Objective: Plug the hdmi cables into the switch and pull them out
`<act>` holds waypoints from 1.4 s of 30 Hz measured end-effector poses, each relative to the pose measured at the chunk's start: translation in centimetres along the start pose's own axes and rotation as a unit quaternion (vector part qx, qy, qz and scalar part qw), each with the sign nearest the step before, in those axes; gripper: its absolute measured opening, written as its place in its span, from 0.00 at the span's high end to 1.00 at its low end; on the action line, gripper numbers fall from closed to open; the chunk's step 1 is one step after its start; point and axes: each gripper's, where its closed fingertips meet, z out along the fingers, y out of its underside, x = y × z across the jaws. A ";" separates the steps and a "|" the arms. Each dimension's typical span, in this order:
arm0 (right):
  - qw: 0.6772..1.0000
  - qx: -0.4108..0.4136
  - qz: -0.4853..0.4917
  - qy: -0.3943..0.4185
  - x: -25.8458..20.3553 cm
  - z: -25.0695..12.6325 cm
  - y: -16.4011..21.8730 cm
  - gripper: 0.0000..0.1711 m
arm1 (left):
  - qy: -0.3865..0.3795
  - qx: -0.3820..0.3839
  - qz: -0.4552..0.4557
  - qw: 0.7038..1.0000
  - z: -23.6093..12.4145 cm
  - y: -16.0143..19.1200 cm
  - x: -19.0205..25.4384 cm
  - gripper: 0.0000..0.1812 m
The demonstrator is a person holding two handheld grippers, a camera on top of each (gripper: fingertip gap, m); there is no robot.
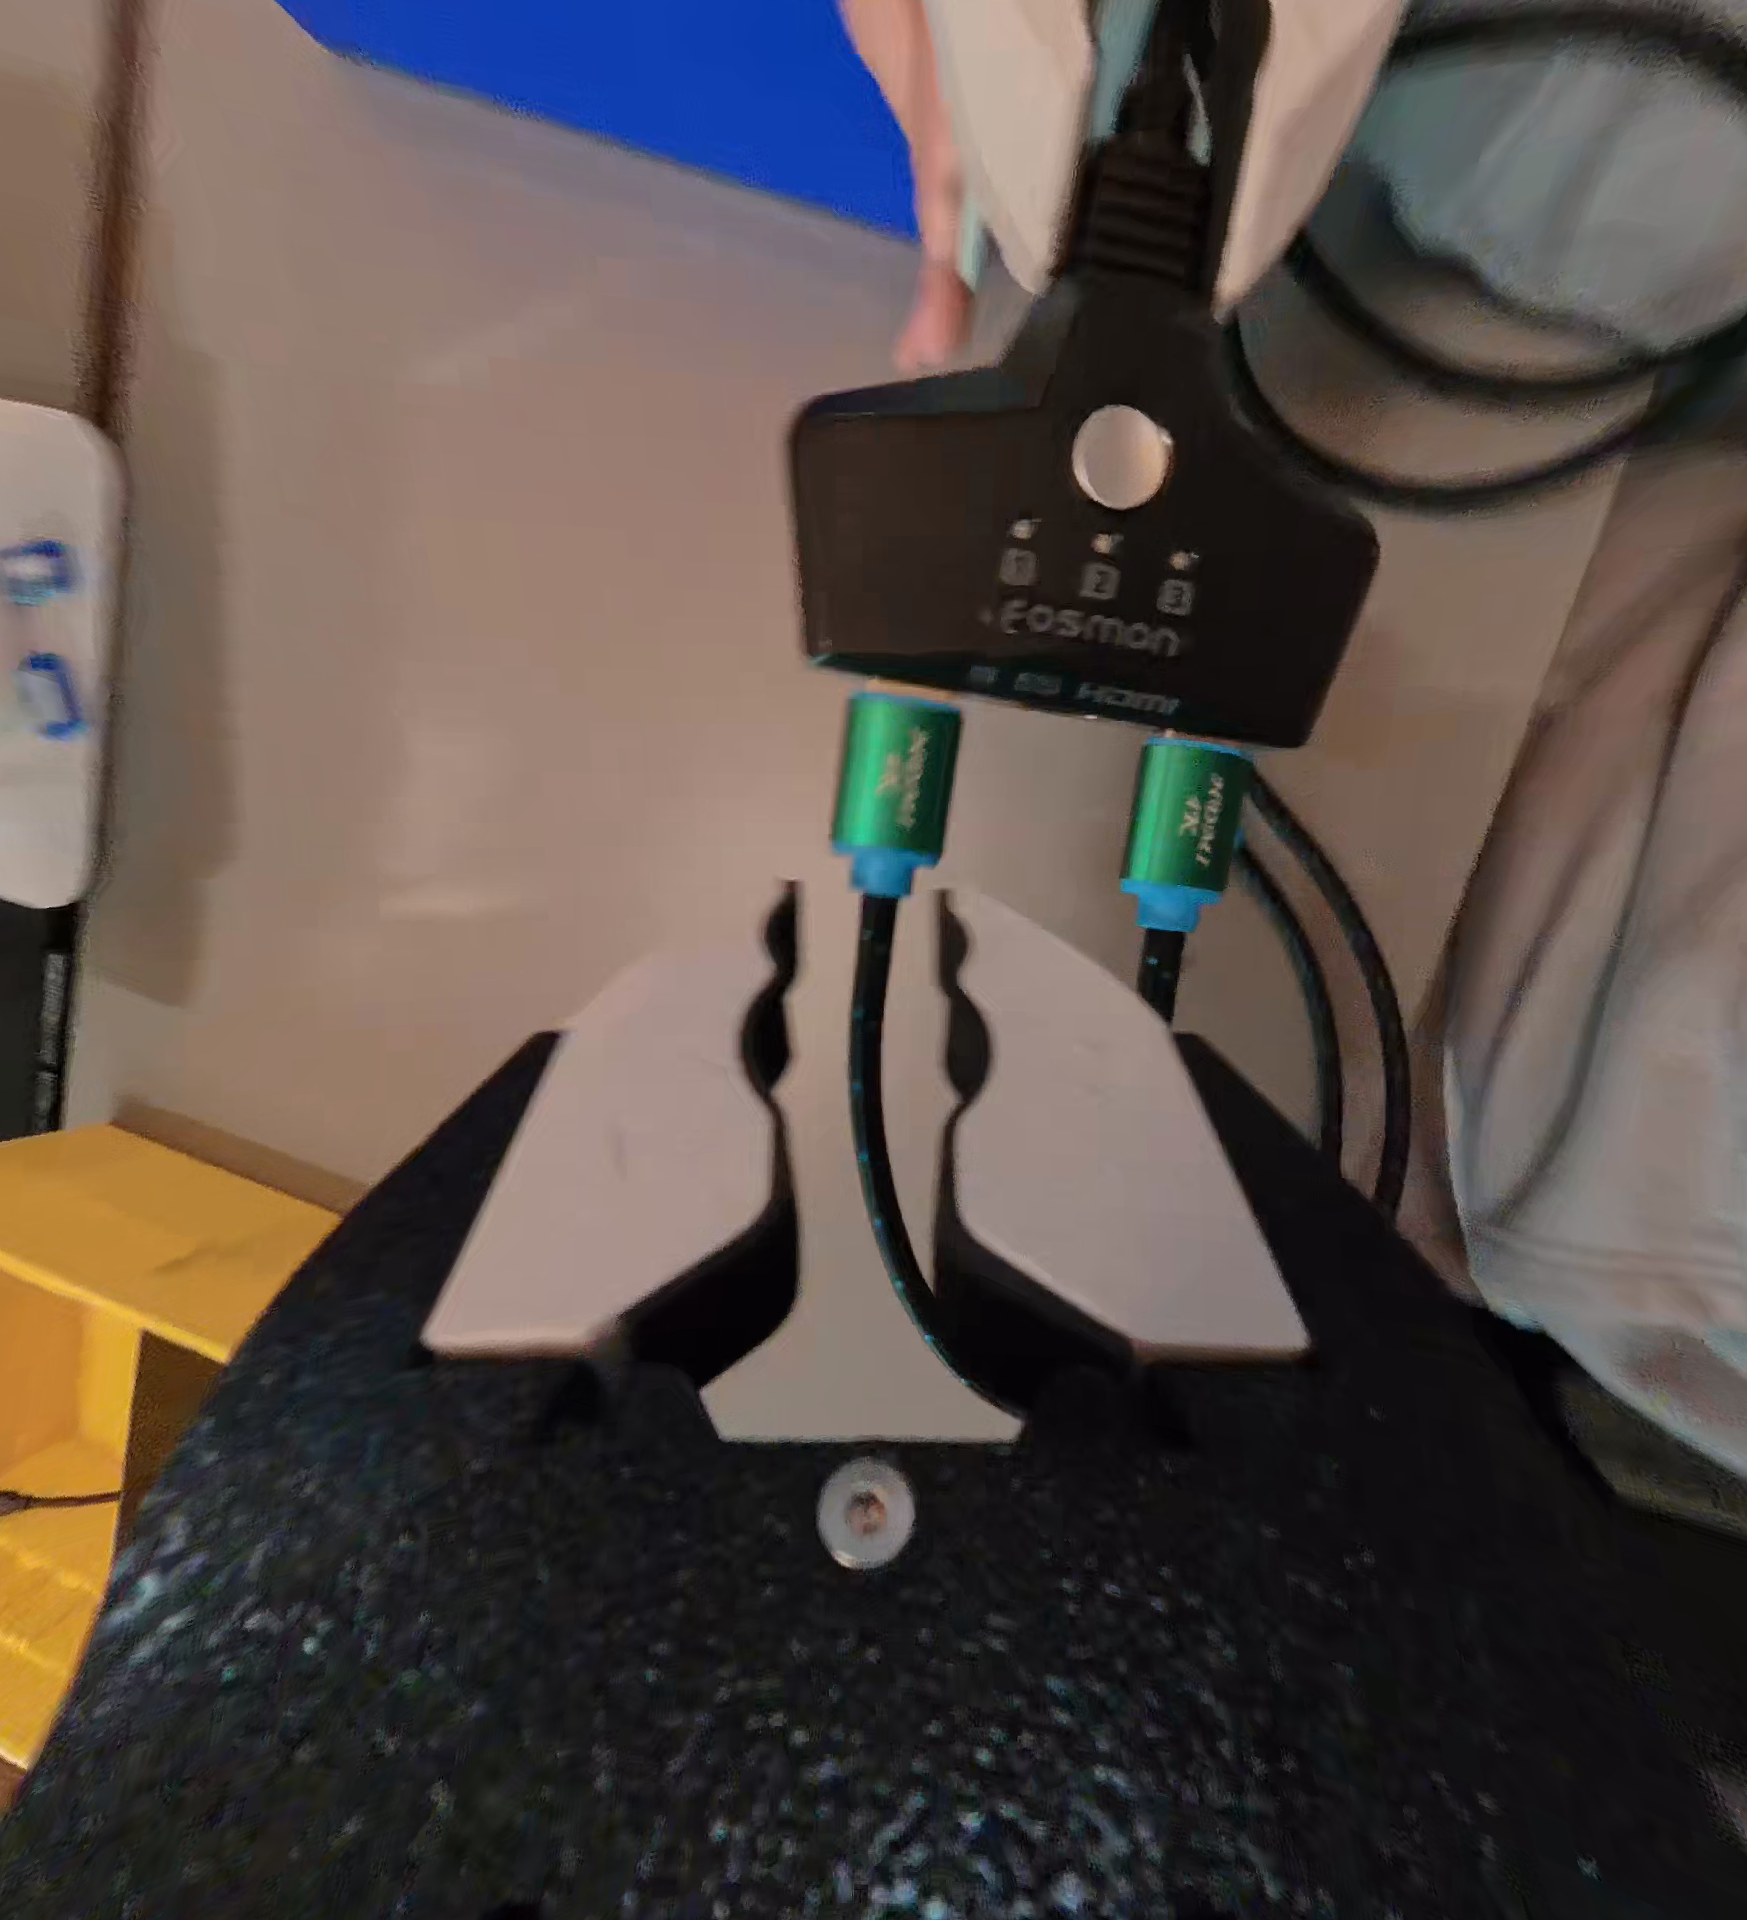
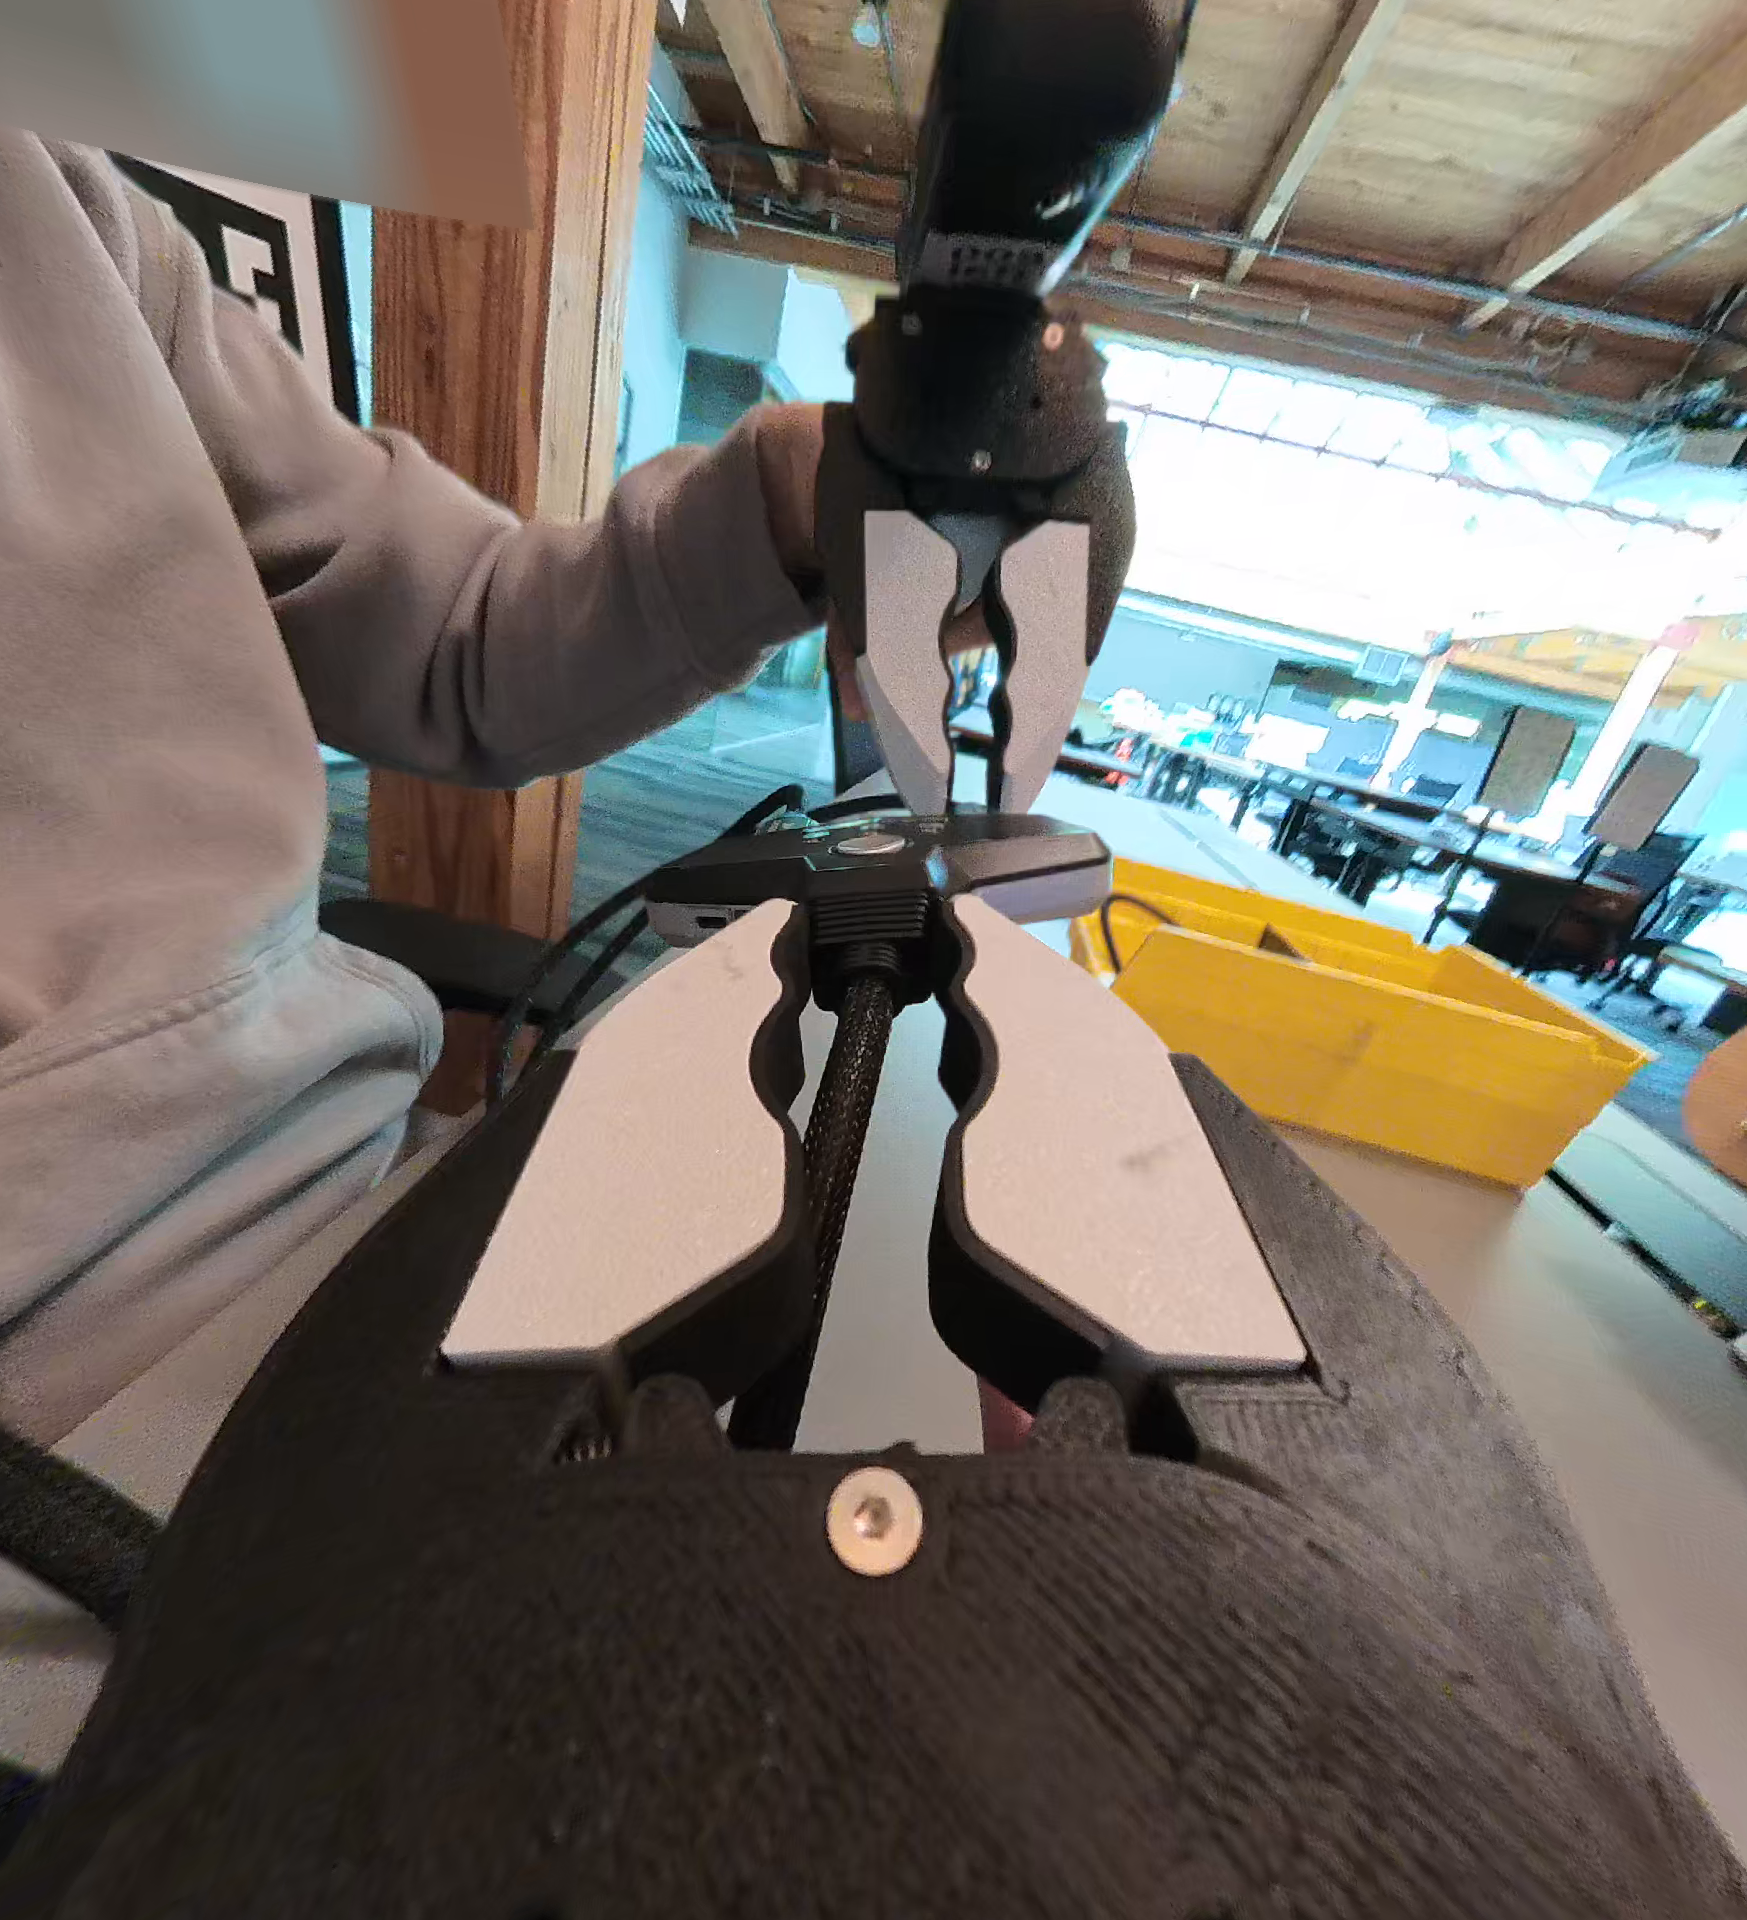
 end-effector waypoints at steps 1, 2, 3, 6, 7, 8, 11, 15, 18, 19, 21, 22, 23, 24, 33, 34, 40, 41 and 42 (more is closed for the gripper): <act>1.000 0.007 -0.008 0.006 0.1 0.1 -0.4 0.87 | -0.028 0.039 -0.014 0.999 -1.2 -0.1 -0.9 0.78; 1.000 0.011 -0.014 0.014 0.3 0.2 -0.8 0.87 | -0.072 0.088 -0.029 0.993 -2.8 -0.3 -2.3 0.76; 0.999 0.012 -0.023 0.025 0.6 0.2 -1.3 0.87 | -0.117 0.152 -0.047 0.980 -5.0 -0.5 -3.7 0.73; 0.996 0.013 -0.063 0.068 1.3 -0.1 -3.6 0.87 | -0.203 0.393 -0.108 0.891 -13.5 -0.1 -6.2 0.69; 0.993 0.008 -0.081 0.088 1.7 -0.3 -4.7 0.87 | -0.230 0.453 -0.136 0.850 -16.1 1.3 -7.0 0.71; 0.988 0.002 -0.103 0.112 2.1 -0.8 -5.9 0.87 | -0.255 0.492 -0.165 0.816 -17.9 3.1 -7.8 0.72; 0.966 -0.021 -0.171 0.194 3.7 -3.5 -10.6 0.87 | -0.276 0.494 -0.219 0.795 -17.7 7.9 -8.7 0.74; 0.898 -0.077 -0.245 0.357 7.5 -10.2 -15.9 0.87 | -0.255 0.408 -0.214 0.850 -11.7 10.2 -7.8 0.73; 0.825 -0.108 -0.282 0.477 10.5 -15.9 -17.2 0.87 | -0.219 0.348 -0.203 0.889 -7.0 10.5 -7.0 0.69; 0.797 -0.116 -0.299 0.512 11.3 -17.5 -17.1 0.87 | -0.210 0.339 -0.201 0.895 -5.9 10.3 -6.8 0.69; 0.748 -0.130 -0.317 0.568 12.8 -20.0 -15.8 0.87 | -0.186 0.334 -0.194 0.903 -4.1 9.5 -6.3 0.69; 0.726 -0.145 -0.329 0.586 13.4 -20.8 -14.6 0.87 | -0.177 0.335 -0.191 0.906 -3.5 9.1 -6.0 0.69; 0.707 -0.164 -0.333 0.602 13.8 -21.4 -13.3 0.87 | -0.170 0.335 -0.189 0.907 -3.0 8.7 -5.9 0.69; 0.690 -0.177 -0.330 0.619 14.0 -22.0 -12.0 0.87 | -0.165 0.333 -0.186 0.910 -2.6 8.4 -5.7 0.69; 0.572 -0.384 -0.305 0.657 12.6 -23.5 -4.4 0.87 | -0.142 0.296 -0.175 0.928 -0.4 8.6 -5.8 0.68; 0.553 -0.423 -0.308 0.648 12.2 -23.6 -3.9 0.87 | -0.142 0.296 -0.177 0.928 -0.3 8.7 -6.0 0.68; 0.477 -0.600 -0.234 0.597 10.8 -25.9 -0.6 0.86 | -0.122 0.303 -0.190 0.926 1.1 8.5 -5.8 0.69; 0.484 -0.612 -0.207 0.590 10.6 -25.9 -0.3 0.86 | -0.120 0.300 -0.189 0.927 1.4 8.5 -5.6 0.69; 0.490 -0.623 -0.181 0.583 10.4 -25.9 -0.1 0.86 | -0.117 0.298 -0.188 0.929 1.7 8.4 -5.4 0.69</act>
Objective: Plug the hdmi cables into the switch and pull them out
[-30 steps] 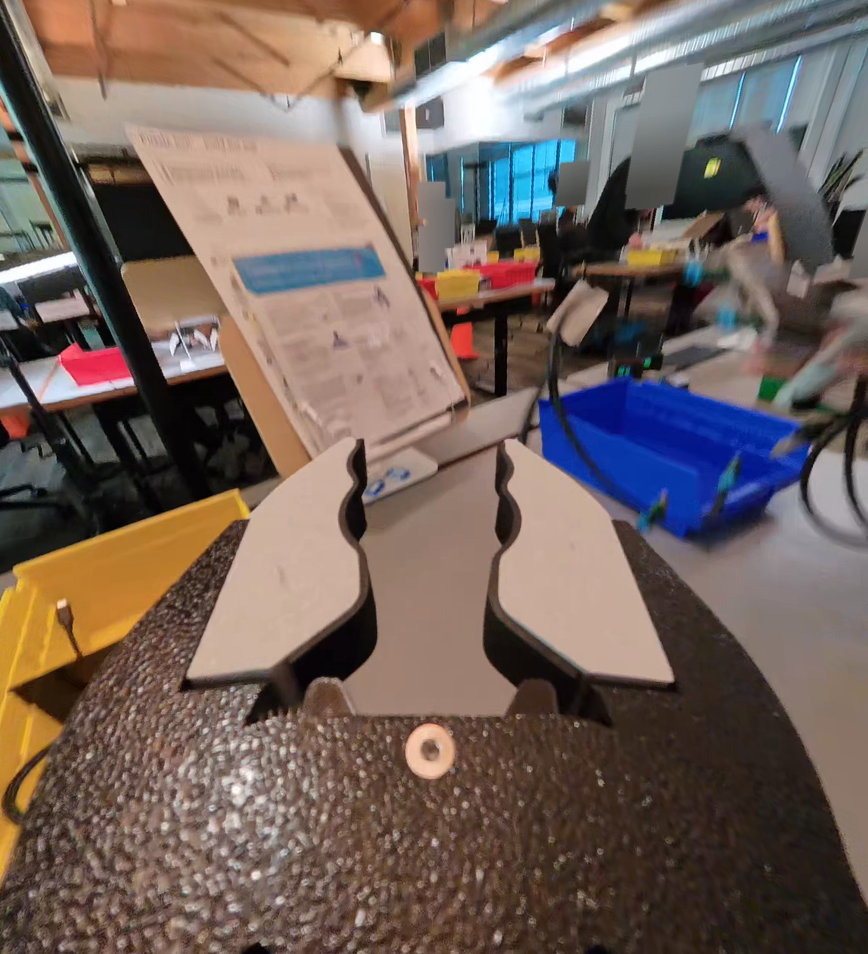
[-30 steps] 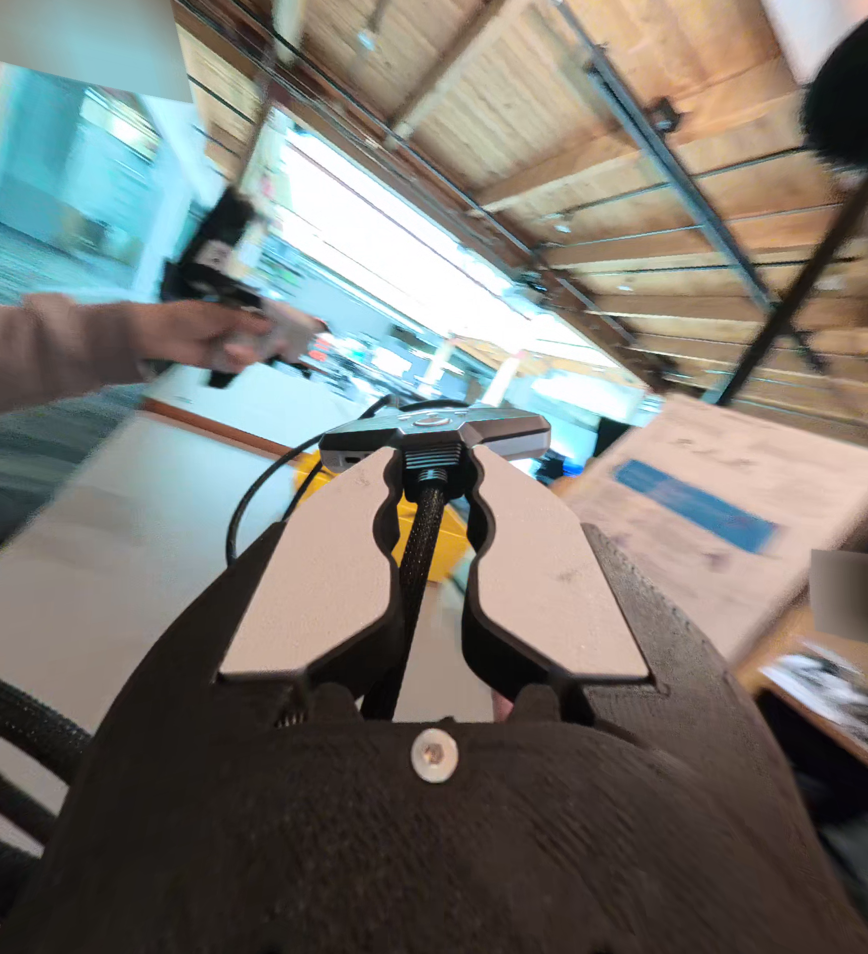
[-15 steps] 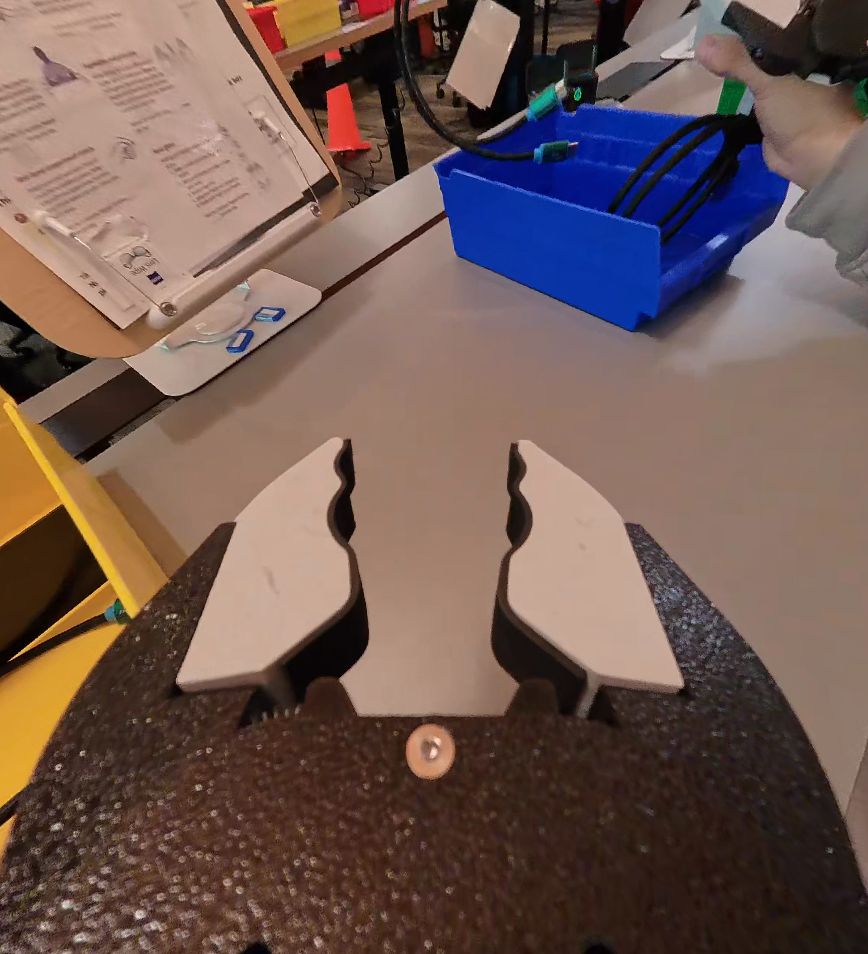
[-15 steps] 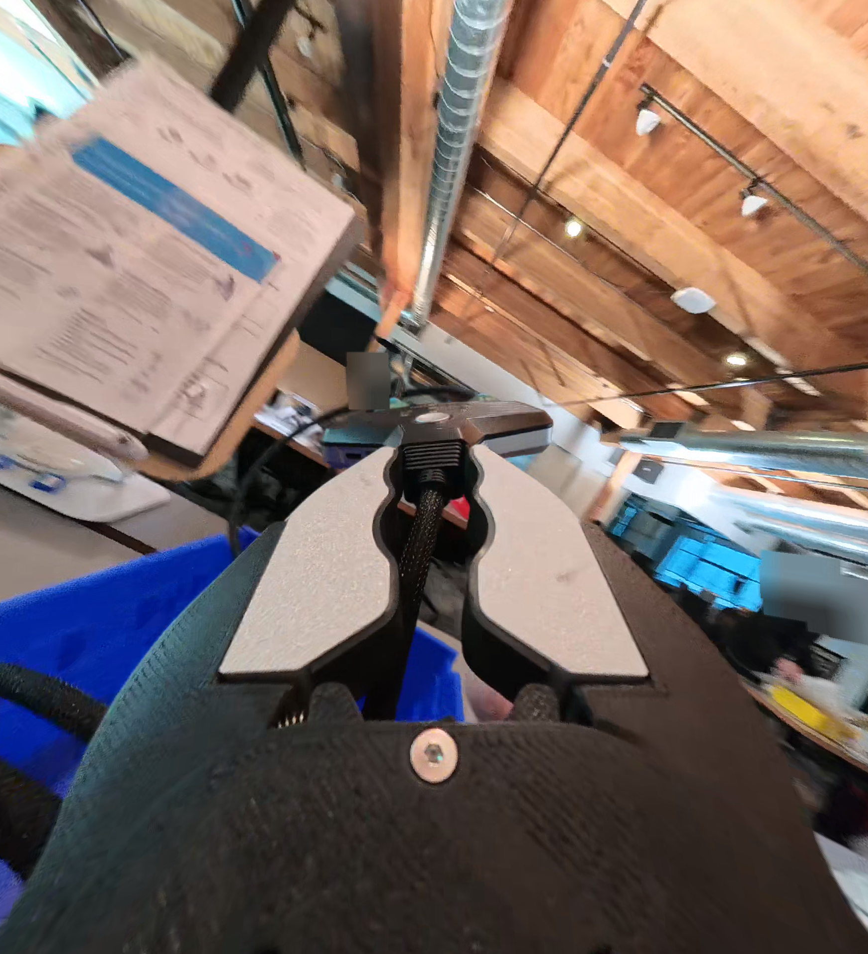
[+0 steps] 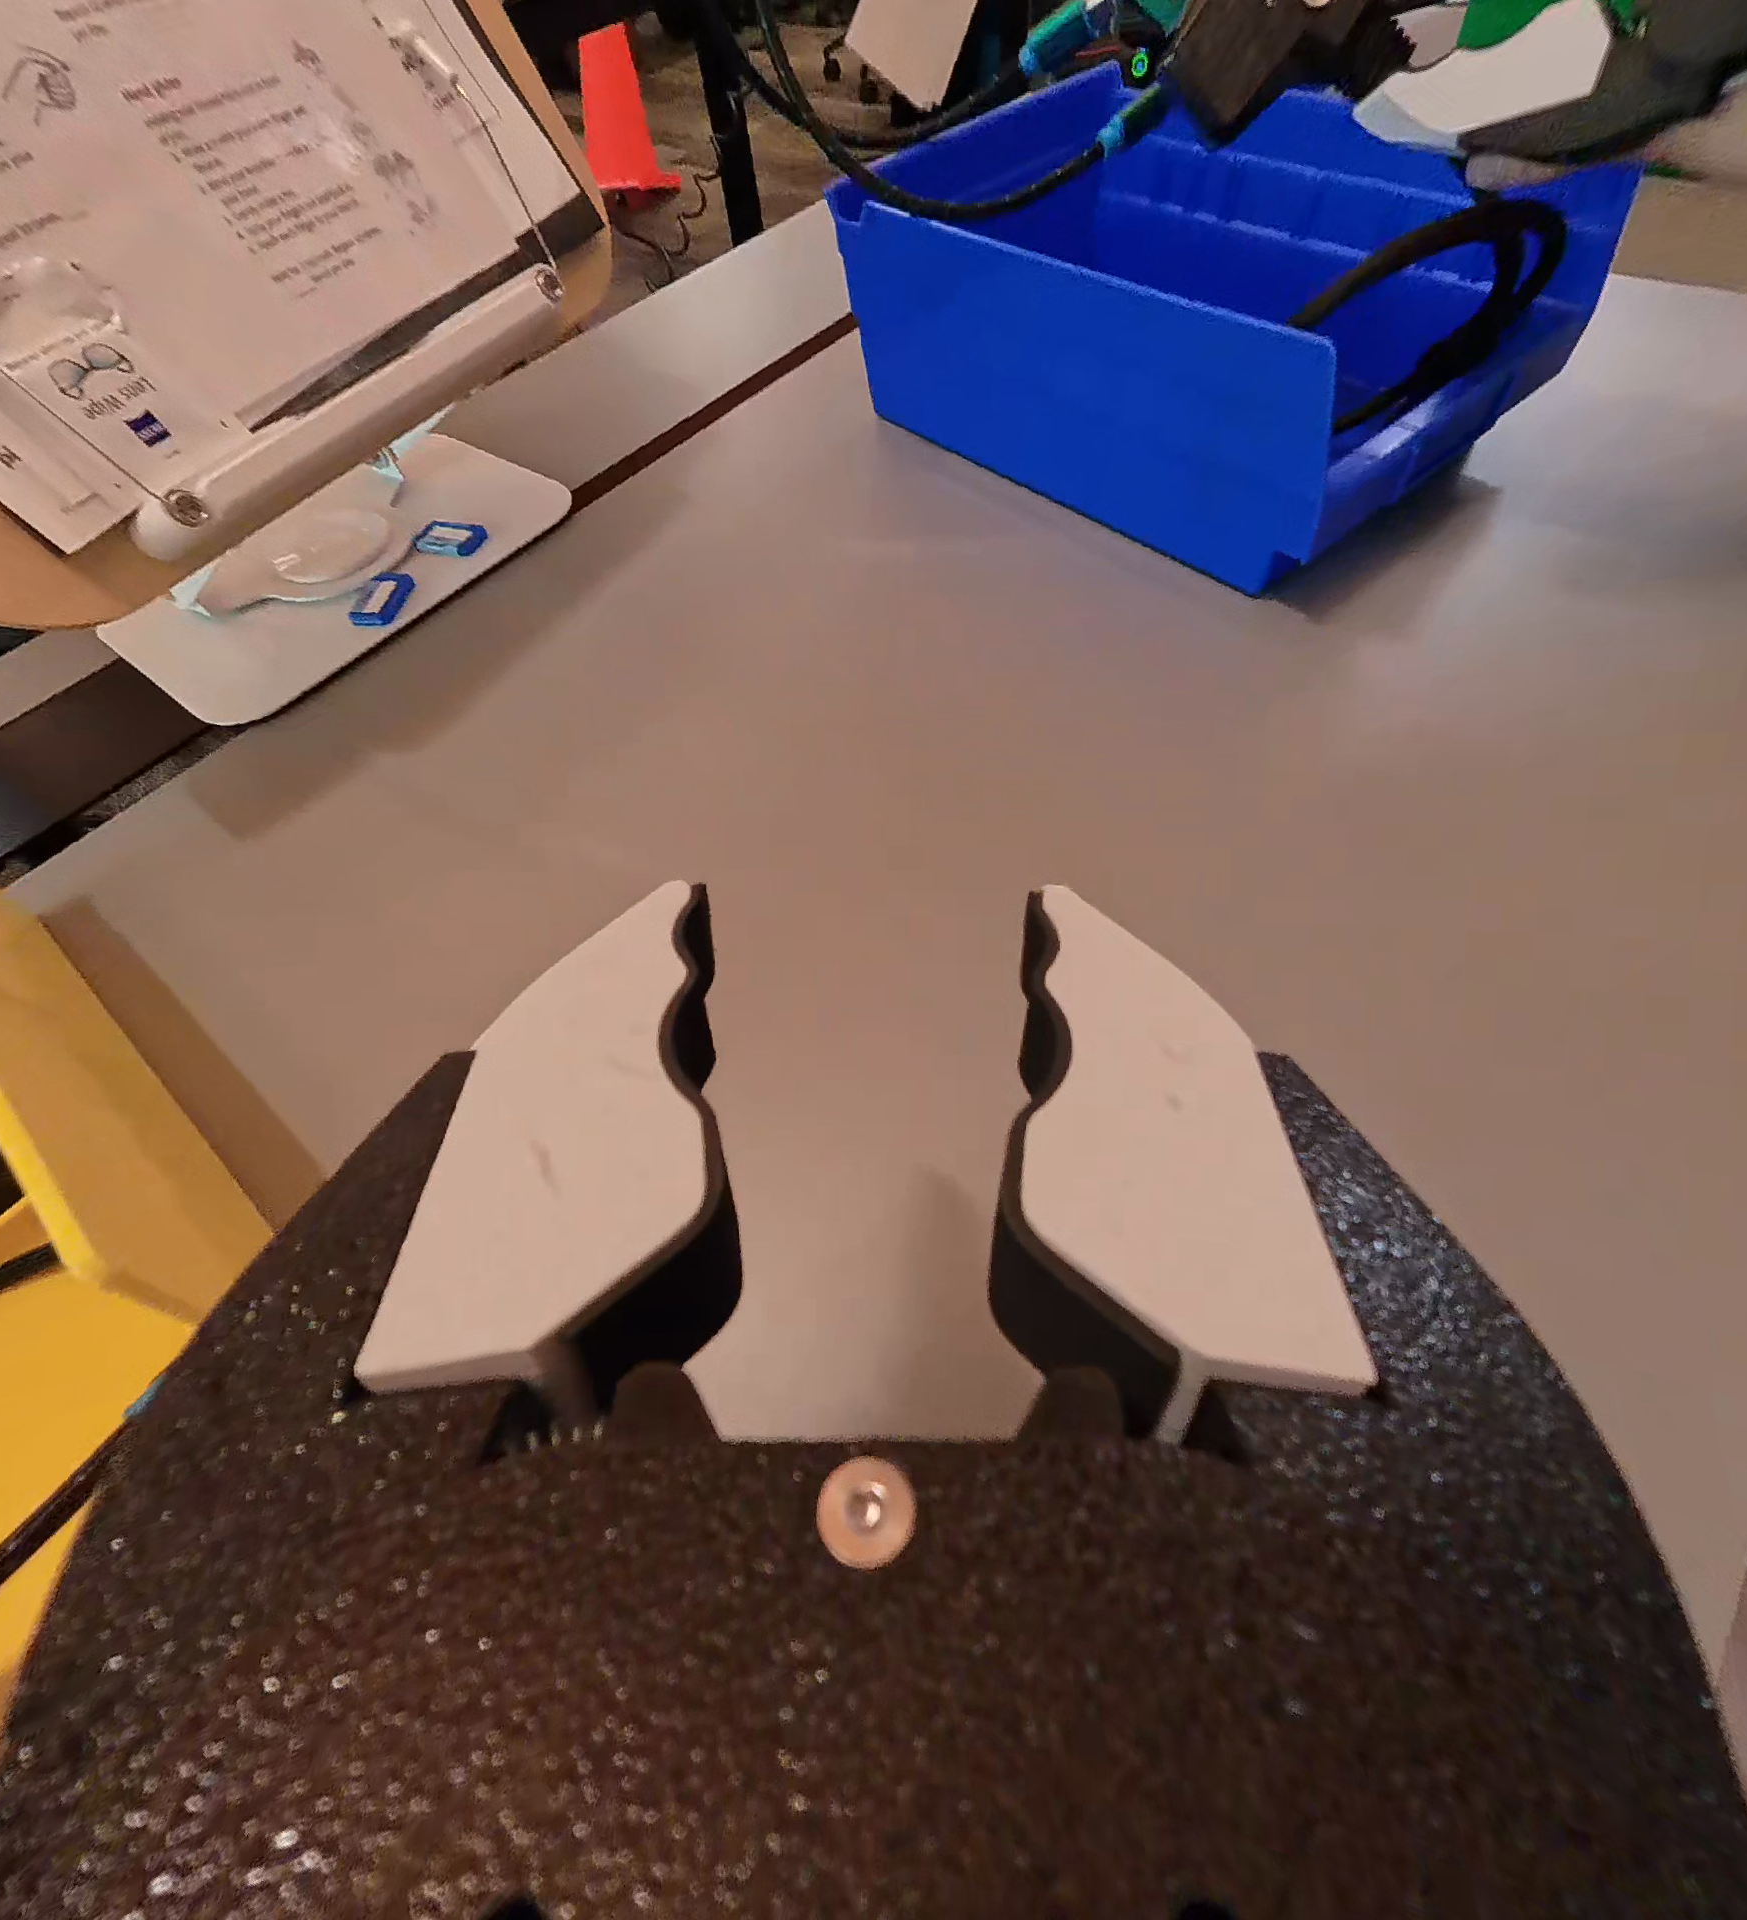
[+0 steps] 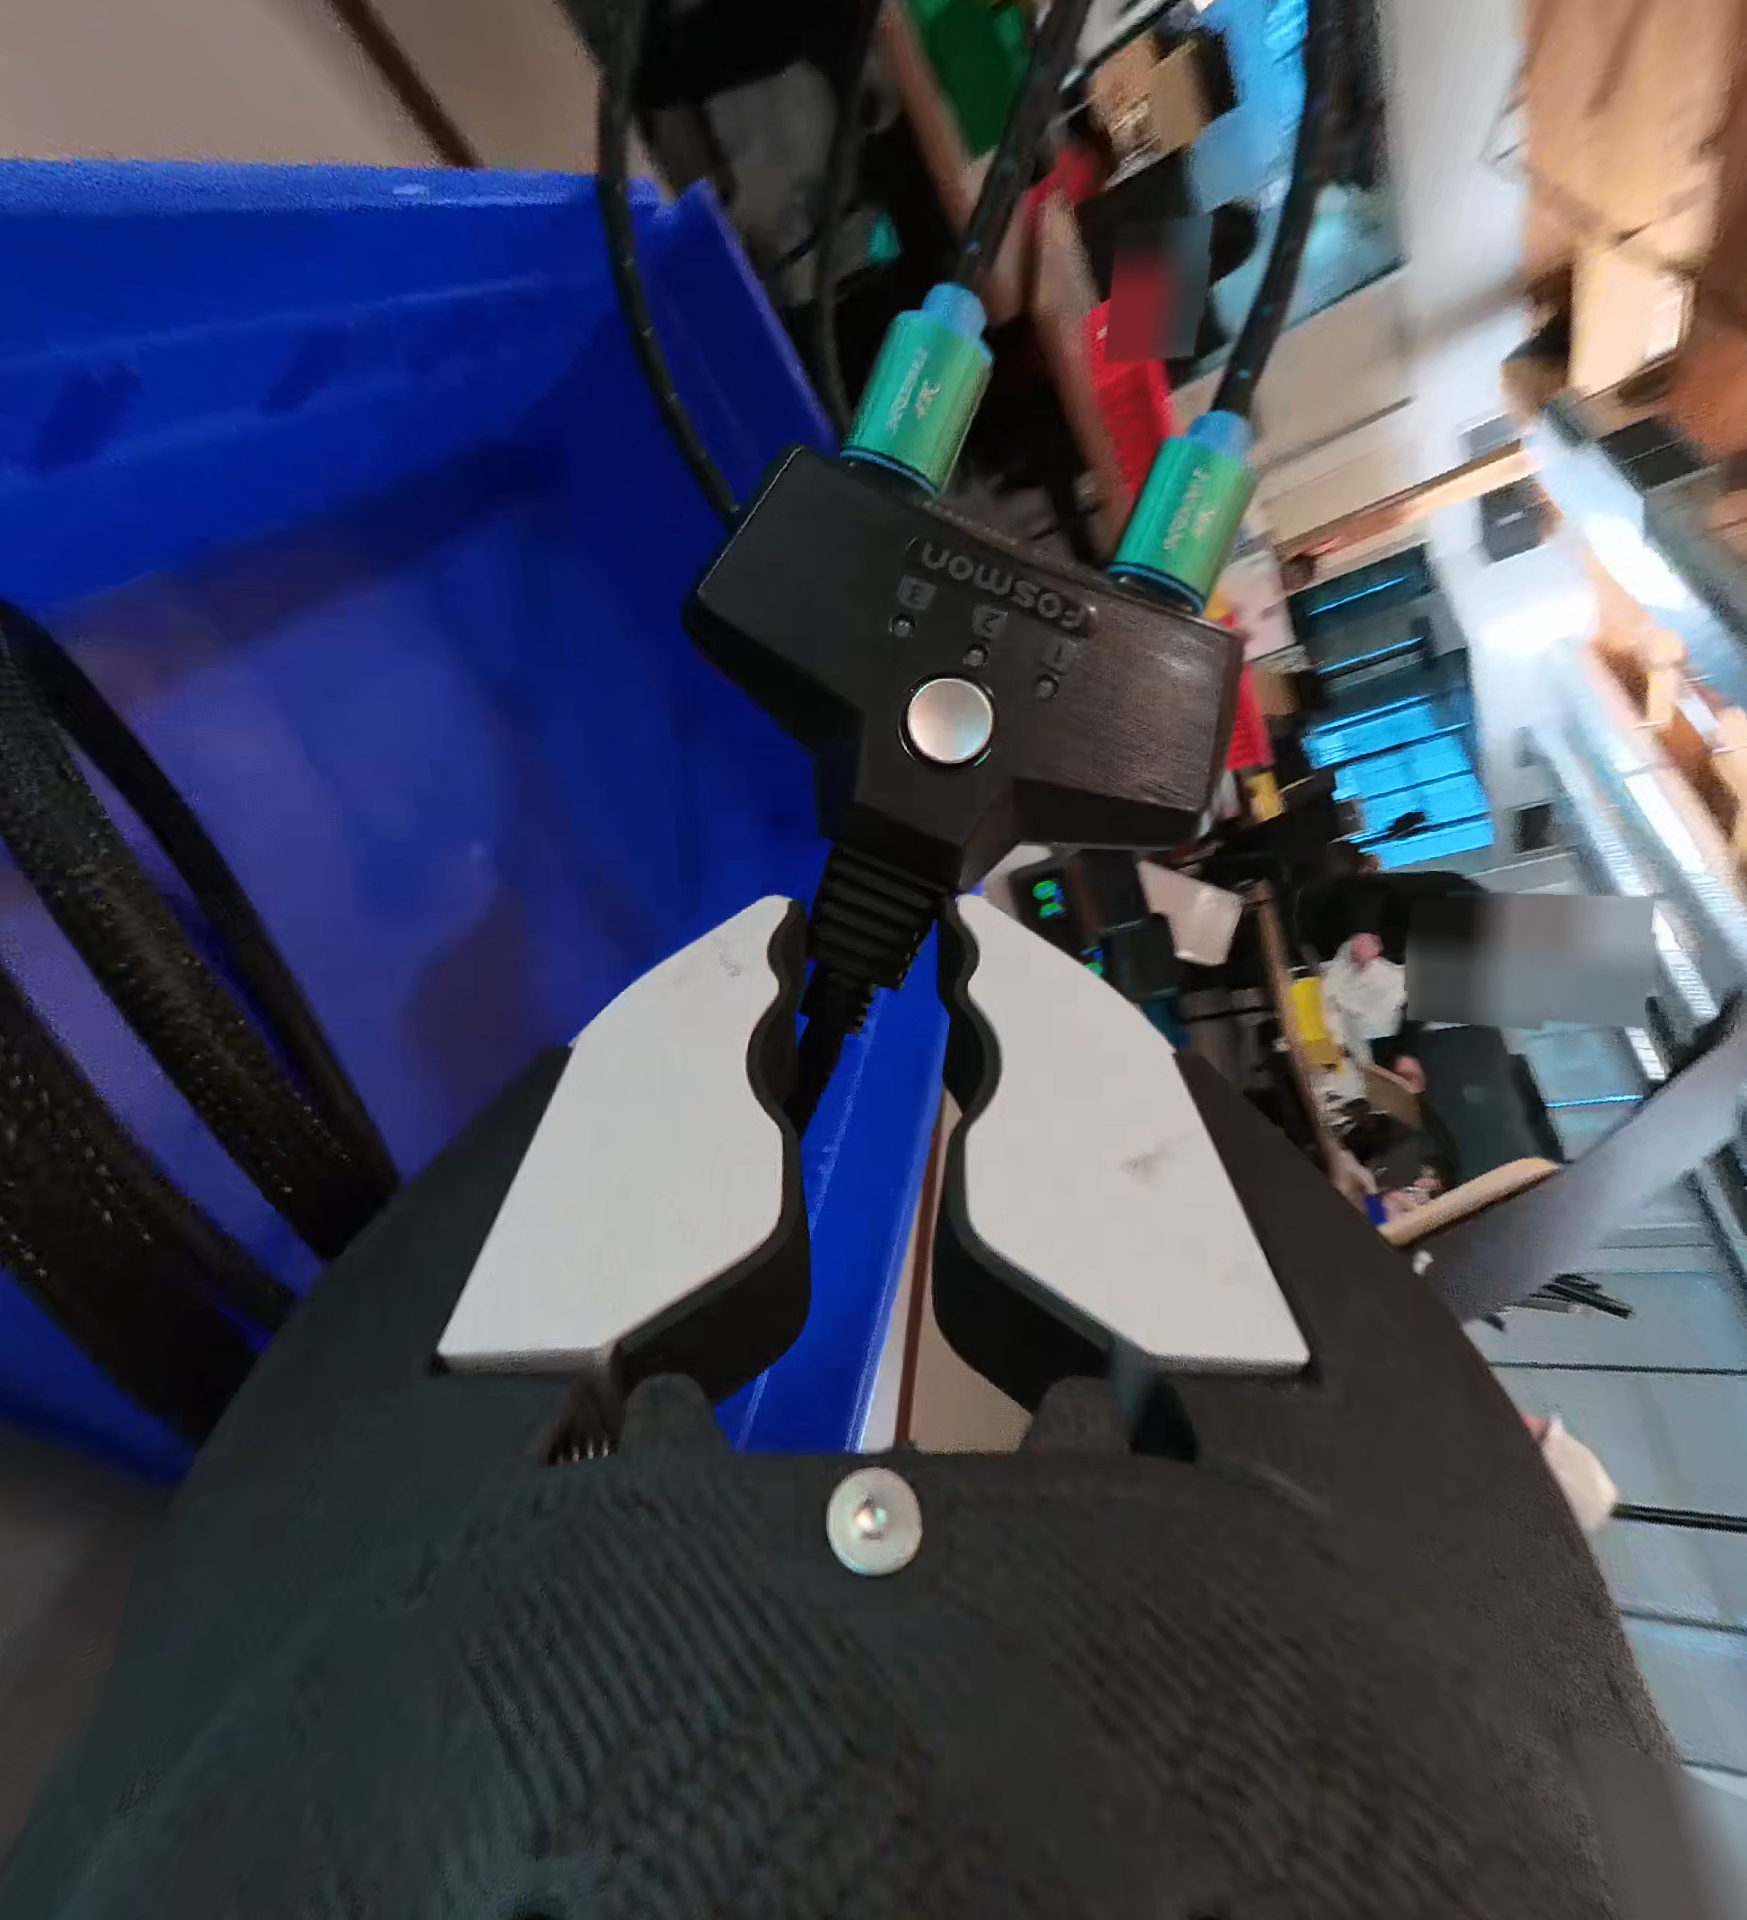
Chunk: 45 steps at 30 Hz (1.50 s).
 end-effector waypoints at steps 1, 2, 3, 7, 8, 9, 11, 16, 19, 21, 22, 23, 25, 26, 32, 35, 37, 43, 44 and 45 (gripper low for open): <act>1.000 -0.011 -0.003 -0.023 -0.3 0.0 0.1 0.86 | 0.002 -0.003 0.002 1.000 0.1 0.2 0.2 0.69; 0.998 -0.024 -0.005 -0.055 -0.8 0.3 0.3 0.86 | 0.003 -0.004 0.003 1.000 0.3 0.3 0.3 0.69; 0.996 -0.037 -0.001 -0.086 -1.3 0.8 0.6 0.86 | 0.004 -0.005 0.002 1.000 0.3 0.4 0.4 0.69; 0.979 -0.086 -0.001 -0.185 -3.4 3.2 2.4 0.83 | 0.016 0.003 -0.010 1.000 0.3 0.4 0.9 0.69; 0.974 -0.096 -0.022 -0.204 -4.1 3.7 2.9 0.80 | 0.021 0.006 -0.013 1.000 0.3 0.5 1.1 0.69; 0.969 -0.109 -0.044 -0.216 -4.6 4.4 3.7 0.80 | 0.026 0.006 -0.015 1.000 0.3 0.5 1.3 0.69; 0.961 -0.144 -0.061 -0.229 -5.1 5.4 5.3 0.80 | 0.026 -0.001 -0.013 1.000 0.4 0.9 1.4 0.69; 0.981 -0.057 0.004 -0.186 -0.9 5.4 2.9 0.84 | 0.020 -0.022 0.002 1.000 -0.1 2.0 1.4 0.69; 0.972 -0.030 0.057 -0.226 0.8 3.7 1.6 0.74 | 0.020 -0.027 -0.001 0.999 -0.2 2.2 1.2 0.69; 0.972 0.028 0.090 -0.216 3.6 2.4 -0.5 0.71 | 0.021 -0.029 -0.004 0.999 -0.1 2.3 1.1 0.69; 0.964 0.058 0.118 -0.229 4.7 1.7 -1.8 0.69 | 0.022 -0.032 -0.005 0.999 0.0 2.4 1.0 0.69; 0.955 0.087 0.153 -0.238 6.1 1.4 -3.3 0.67 | 0.024 -0.035 -0.007 0.999 0.2 2.4 1.0 0.69; 0.944 0.119 0.226 -0.209 9.4 3.6 -6.1 0.63 | 0.030 -0.038 -0.015 0.999 0.8 2.4 1.2 0.69; 0.941 0.105 0.249 -0.202 10.0 5.8 -6.8 0.62 | 0.034 -0.038 -0.018 0.999 1.1 2.3 1.3 0.69; 0.939 -0.099 0.185 -0.271 4.4 17.7 -4.6 0.50 | 0.049 -0.044 -0.019 0.998 2.8 2.7 2.3 0.68; 0.929 -0.087 0.225 -0.282 3.8 21.3 -5.5 0.49 | 0.045 -0.044 -0.021 0.998 3.2 3.1 1.9 0.69; 0.914 -0.113 0.243 -0.303 2.9 23.1 -4.6 0.49 | 0.053 -0.038 -0.028 0.997 3.4 3.2 1.7 0.69; 0.897 -0.105 0.233 -0.362 2.6 23.0 -4.3 0.83 | 0.062 -0.038 -0.045 0.996 5.1 3.3 -0.4 0.70; 0.909 -0.076 0.213 -0.350 3.7 22.3 -4.7 0.87 | 0.063 -0.035 -0.046 0.996 5.3 3.3 -0.6 0.70; 0.920 -0.037 0.205 -0.332 5.1 21.3 -5.4 0.89 | 0.065 -0.029 -0.047 0.996 5.4 3.1 -0.7 0.70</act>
